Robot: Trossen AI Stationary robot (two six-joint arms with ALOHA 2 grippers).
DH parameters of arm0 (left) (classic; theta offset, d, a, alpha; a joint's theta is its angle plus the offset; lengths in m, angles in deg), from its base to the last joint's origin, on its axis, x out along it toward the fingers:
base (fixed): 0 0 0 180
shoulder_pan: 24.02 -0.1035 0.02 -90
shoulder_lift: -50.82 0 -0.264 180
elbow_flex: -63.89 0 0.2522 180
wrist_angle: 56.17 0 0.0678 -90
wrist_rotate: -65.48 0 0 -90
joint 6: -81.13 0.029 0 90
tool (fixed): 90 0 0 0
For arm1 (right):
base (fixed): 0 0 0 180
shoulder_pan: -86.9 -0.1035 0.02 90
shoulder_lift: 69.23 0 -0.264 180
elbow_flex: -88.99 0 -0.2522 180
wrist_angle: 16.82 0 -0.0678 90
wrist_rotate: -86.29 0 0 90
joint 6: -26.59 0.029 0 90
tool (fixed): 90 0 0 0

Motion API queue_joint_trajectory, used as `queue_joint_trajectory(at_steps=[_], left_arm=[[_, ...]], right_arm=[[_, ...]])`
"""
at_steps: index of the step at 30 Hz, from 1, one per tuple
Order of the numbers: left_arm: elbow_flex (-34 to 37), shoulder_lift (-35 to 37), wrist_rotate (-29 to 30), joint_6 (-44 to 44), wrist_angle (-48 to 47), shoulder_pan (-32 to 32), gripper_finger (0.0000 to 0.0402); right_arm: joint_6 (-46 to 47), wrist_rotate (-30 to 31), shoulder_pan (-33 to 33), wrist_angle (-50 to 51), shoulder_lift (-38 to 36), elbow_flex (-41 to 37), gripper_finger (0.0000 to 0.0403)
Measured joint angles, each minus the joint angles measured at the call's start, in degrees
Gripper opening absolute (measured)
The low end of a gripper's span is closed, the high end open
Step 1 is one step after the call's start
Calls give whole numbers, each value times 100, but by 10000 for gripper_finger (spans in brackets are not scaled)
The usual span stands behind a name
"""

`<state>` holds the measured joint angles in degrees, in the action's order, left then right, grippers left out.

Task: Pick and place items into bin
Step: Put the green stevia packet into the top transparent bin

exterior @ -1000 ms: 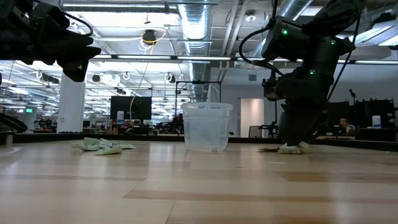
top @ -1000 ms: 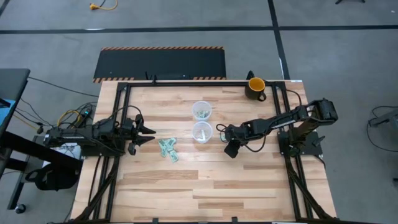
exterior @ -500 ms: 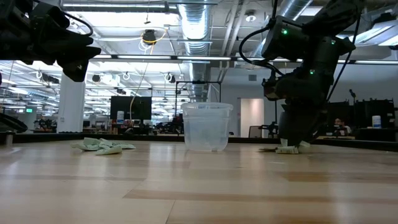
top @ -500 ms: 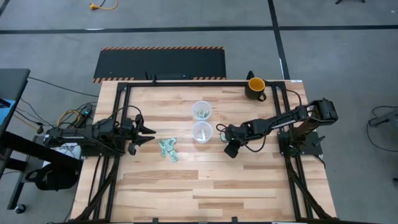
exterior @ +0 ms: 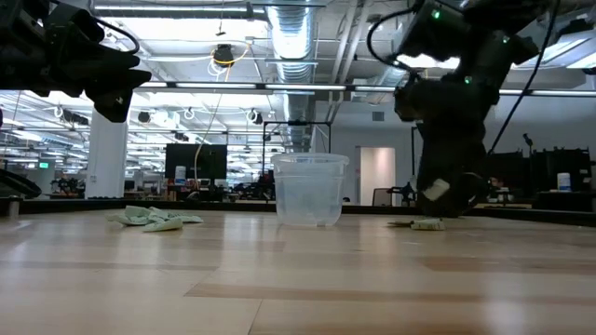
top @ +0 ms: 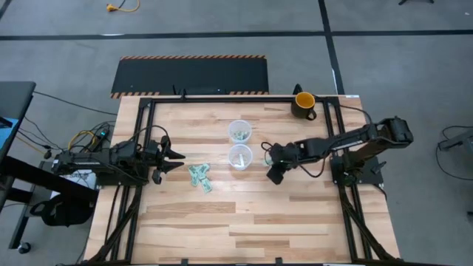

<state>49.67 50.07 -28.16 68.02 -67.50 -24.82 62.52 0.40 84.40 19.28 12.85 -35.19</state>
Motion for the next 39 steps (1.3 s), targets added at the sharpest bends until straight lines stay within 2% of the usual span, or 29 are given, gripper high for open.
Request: queue_joint_trajectory(at_steps=[4, 8, 15, 19, 22, 28, 35, 39], left_arm=[[-1, 1, 0, 0, 1, 0, 114], [-1, 0, 0, 0, 0, 0, 114], [0, -1, 0, 0, -1, 1, 114], [1, 1, 0, 0, -1, 0, 114], [0, 1, 0, 0, -1, 0, 114], [1, -1, 0, 0, -1, 0, 114], [1, -1, 0, 0, 0, 0, 114], [0, 0, 0, 0, 0, 1, 114]], right_arm=[[-299, 506, 0, -445, -326, -2, 62], [-1195, 1047, 2, -1492, -543, -2, 62], [-3348, 1101, 12, -3896, -339, 1, 62], [-4086, 1101, 132, -4733, 34, 0, 62], [-4174, 1101, 364, -5114, 412, -2, 62], [-3585, 1067, 1010, -5272, 911, -2, 62], [-3443, 341, 1554, -5323, 1140, -2, 62], [-3441, 178, 1712, -5374, 1211, -2, 62]])
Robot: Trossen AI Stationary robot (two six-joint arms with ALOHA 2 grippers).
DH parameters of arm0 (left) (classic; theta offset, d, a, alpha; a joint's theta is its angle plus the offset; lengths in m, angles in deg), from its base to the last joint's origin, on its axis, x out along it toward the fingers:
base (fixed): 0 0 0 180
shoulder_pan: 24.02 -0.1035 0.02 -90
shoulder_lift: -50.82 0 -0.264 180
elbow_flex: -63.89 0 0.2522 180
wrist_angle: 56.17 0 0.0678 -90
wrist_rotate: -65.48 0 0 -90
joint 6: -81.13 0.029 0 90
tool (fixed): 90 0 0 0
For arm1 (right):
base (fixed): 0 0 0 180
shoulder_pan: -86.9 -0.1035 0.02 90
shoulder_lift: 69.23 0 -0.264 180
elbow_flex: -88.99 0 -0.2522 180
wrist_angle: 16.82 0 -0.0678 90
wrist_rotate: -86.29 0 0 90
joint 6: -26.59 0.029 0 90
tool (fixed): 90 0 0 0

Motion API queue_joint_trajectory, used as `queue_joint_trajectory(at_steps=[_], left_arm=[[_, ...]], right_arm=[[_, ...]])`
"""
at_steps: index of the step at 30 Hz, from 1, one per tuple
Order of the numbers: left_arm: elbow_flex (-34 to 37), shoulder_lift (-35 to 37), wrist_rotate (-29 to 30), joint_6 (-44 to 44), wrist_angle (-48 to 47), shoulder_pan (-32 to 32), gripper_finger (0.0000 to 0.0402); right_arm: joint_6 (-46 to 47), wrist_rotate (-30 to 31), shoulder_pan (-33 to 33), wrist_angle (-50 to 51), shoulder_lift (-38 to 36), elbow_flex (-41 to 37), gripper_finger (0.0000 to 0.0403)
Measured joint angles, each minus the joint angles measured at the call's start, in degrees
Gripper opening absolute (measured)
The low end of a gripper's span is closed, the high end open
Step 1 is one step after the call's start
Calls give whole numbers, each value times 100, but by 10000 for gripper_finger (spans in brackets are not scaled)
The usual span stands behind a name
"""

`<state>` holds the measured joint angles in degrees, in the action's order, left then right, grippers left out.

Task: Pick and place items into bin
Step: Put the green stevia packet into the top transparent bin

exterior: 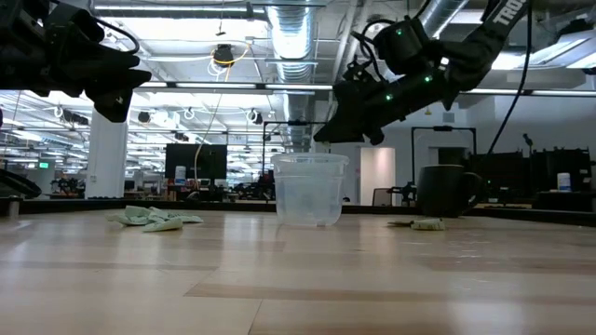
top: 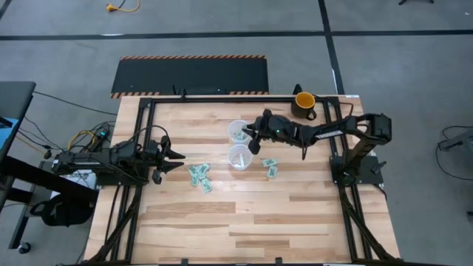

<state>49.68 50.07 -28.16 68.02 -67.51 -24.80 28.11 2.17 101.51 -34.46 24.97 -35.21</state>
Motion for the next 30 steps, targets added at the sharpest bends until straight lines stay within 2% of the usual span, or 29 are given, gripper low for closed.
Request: queue_joint_trajectory(at_steps=[14, 30], left_arm=[[-1, 2, 0, 0, -1, -1, 114], [0, 1, 0, 0, 1, 0, 114]], right_arm=[[-7, -6, 43, -101, 0, 0, 71], [-44, 3, 41, -173, 0, 2, 167]])
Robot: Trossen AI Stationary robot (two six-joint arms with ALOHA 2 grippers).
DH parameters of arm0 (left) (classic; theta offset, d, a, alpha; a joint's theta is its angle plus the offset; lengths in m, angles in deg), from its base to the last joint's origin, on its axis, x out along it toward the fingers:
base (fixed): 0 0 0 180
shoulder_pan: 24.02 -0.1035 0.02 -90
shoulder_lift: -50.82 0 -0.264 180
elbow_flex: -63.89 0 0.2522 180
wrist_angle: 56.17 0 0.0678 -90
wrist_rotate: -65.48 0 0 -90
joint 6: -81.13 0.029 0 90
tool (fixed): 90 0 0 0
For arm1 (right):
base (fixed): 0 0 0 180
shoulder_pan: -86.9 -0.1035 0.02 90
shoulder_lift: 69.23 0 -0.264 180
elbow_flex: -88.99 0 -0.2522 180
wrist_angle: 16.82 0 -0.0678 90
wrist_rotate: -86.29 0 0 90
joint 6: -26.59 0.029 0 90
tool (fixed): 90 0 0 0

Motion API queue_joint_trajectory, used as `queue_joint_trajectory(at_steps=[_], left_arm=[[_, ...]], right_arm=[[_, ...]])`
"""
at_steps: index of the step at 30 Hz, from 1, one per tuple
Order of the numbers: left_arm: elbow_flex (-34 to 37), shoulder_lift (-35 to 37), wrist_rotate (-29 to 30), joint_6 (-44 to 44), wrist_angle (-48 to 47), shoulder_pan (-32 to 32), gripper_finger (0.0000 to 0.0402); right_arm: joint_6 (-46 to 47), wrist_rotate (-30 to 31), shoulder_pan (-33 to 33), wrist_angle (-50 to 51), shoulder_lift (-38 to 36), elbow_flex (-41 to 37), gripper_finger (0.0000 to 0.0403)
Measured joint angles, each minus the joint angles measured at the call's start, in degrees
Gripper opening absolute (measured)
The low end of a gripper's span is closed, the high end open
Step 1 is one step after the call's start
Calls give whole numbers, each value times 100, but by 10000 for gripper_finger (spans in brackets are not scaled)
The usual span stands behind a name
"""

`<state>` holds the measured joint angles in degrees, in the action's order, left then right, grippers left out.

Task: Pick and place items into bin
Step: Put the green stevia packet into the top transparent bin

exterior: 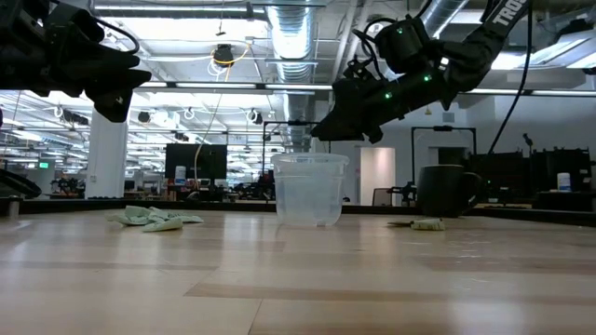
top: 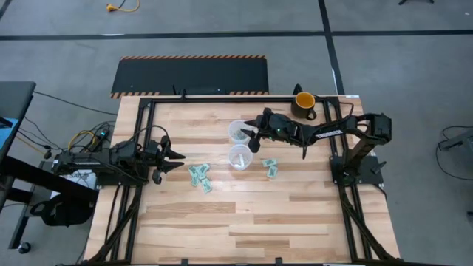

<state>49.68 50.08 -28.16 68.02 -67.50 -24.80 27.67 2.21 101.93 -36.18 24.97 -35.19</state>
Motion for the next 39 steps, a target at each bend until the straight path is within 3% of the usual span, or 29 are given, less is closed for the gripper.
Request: queue_joint_trajectory(at_steps=[8, 25, 30, 39], left_arm=[[-2, -1, 0, 0, -1, 0, 114], [0, 0, -1, 0, -2, 0, 114], [-2, -2, 0, 0, -2, 1, 114], [0, 0, -2, 0, -2, -1, 114]], right_arm=[[37, 0, 0, 278, -134, 8, 184], [374, -4, -238, 3959, -1676, 5, 153], [553, -9, -617, 4616, -1700, 0, 162], [1359, -40, -1195, 4778, -1160, -2, 166]])
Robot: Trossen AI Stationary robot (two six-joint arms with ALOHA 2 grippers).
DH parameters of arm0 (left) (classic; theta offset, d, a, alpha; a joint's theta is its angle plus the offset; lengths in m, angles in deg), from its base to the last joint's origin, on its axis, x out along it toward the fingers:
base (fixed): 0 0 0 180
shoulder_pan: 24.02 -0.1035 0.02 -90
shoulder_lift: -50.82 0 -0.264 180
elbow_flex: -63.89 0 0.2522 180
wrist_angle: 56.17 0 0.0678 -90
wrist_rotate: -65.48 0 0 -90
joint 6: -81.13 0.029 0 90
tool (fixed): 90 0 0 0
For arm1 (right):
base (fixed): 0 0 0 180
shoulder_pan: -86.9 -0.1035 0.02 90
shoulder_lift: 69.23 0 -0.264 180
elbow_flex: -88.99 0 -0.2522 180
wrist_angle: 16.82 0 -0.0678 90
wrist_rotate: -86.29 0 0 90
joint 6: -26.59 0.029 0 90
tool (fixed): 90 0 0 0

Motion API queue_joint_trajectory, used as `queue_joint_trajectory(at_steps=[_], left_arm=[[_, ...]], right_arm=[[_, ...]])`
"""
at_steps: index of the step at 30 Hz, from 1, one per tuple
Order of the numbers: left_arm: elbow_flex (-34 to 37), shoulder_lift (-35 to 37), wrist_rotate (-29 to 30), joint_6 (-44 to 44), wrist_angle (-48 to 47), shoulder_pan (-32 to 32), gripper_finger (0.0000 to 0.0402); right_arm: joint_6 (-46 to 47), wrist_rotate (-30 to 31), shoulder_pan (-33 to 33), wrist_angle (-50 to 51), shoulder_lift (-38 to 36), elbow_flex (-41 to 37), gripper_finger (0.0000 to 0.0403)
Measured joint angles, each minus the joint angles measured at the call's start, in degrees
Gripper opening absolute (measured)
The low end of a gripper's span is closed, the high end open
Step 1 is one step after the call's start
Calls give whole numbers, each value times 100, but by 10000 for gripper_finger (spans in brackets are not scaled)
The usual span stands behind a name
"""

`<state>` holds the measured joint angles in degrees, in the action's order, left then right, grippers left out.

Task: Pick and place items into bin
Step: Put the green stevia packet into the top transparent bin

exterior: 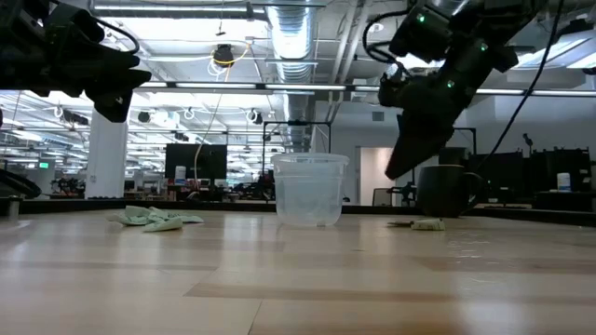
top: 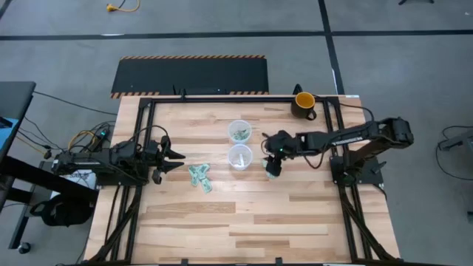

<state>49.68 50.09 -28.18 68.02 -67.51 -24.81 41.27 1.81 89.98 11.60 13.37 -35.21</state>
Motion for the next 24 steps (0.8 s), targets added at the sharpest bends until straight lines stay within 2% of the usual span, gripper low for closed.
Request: queue_joint_trajectory(at_steps=[5, 13, 24], left_arm=[[0, -2, -1, 0, 2, 0, 114], [0, 0, 2, 0, 0, 2, 114], [-1, 0, 2, 0, 0, 1, 114]], right_arm=[[343, -386, -275, 206, 403, -4, 173], [755, -413, -499, 164, 872, -4, 198], [785, -520, -480, 96, 1031, 15, 216]])
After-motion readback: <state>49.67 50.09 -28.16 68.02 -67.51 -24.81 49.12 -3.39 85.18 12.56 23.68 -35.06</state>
